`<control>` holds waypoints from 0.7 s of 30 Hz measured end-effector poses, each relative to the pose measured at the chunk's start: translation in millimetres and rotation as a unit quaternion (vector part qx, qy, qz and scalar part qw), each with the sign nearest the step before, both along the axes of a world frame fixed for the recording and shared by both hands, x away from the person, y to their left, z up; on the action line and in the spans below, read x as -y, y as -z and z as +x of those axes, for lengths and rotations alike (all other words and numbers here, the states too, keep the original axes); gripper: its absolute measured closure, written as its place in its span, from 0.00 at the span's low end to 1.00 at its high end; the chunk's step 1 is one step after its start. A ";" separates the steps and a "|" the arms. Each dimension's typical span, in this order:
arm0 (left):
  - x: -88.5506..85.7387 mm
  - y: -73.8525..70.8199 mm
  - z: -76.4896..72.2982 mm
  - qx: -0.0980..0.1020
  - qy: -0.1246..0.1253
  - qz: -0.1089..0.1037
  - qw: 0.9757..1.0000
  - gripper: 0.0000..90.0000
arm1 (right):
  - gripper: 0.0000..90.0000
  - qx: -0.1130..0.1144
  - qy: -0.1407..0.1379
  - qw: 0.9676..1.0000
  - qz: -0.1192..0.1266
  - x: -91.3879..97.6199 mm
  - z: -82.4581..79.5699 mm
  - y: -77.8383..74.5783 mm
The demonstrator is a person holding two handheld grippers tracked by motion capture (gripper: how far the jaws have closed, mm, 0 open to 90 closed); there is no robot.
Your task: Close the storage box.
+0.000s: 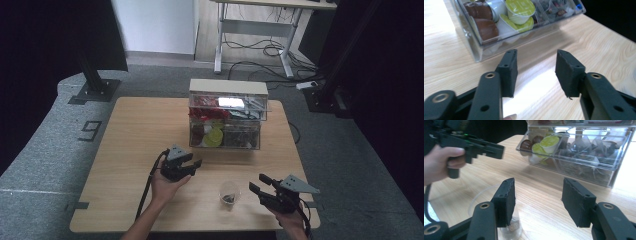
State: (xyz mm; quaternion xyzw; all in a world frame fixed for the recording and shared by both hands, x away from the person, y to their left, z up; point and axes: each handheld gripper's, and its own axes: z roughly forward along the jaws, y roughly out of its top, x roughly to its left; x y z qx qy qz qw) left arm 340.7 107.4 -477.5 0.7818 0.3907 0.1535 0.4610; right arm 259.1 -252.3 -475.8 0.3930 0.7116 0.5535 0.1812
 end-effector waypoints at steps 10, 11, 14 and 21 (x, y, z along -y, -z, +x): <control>-25.0 11.7 -35.1 -0.003 0.001 0.009 1.000 0.51 | 0.48 -0.017 0.018 1.000 -0.014 12.9 2.9 15.2; -27.5 14.2 -37.7 -0.007 0.001 0.012 1.000 0.51 | 0.48 -0.020 0.020 0.999 -0.017 14.4 3.5 17.4; -33.8 22.7 -43.7 -0.017 -0.003 0.016 1.000 0.50 | 0.47 -0.029 0.028 0.999 -0.026 18.0 5.9 23.8; -43.5 28.1 -46.1 -0.025 -0.015 0.016 0.999 0.50 | 0.47 -0.035 0.037 0.998 -0.042 20.1 10.2 31.8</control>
